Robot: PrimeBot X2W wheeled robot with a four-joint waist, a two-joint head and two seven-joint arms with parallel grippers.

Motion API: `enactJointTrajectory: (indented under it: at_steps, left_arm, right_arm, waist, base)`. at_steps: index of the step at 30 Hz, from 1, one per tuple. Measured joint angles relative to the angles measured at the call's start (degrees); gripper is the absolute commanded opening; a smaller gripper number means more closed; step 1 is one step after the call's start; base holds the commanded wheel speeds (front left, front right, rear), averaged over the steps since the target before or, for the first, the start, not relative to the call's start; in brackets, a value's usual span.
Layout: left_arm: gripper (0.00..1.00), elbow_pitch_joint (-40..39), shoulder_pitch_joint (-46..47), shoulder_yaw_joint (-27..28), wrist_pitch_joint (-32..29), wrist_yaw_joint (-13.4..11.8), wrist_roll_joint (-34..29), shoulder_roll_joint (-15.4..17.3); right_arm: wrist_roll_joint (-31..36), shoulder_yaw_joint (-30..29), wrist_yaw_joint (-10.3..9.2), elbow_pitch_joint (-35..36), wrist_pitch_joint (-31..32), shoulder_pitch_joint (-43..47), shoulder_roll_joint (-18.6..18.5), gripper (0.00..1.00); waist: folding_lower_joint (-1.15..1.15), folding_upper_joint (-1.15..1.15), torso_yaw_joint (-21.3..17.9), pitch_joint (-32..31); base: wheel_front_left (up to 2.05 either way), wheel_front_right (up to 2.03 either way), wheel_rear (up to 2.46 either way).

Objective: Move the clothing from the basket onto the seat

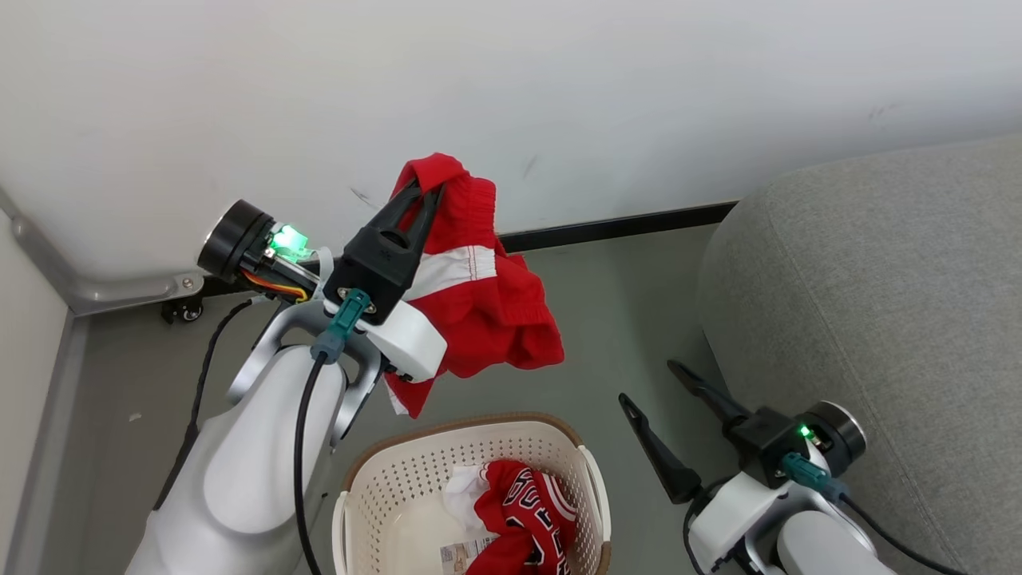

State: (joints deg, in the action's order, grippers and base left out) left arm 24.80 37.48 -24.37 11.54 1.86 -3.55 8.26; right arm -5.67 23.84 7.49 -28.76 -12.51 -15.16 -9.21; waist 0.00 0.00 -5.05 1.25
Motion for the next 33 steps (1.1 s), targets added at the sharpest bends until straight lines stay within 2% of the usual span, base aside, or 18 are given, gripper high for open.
enactJointTrajectory:
  at_steps: [10,33]
  left_arm:
    - [0.0,-2.89,0.12,-1.4,-2.05,0.75,0.07,-0.81]
    - [0.0,-8.7,0.08,-3.9,-6.56,2.2,0.34,-1.38]
  right_arm:
    - [-1.83,4.83,0.0,-1.72,-0.01,-1.33,0.96,1.0]
    - [-5.42,9.38,0.0,-5.37,-0.6,-6.55,2.33,1.0]
  waist:
    - [0.0,0.0,-0.16,-1.63]
    - [0.0,0.0,2.17,-3.23]
  base:
    - [0.0,0.0,0.0]
    - [0.0,0.0,0.0]
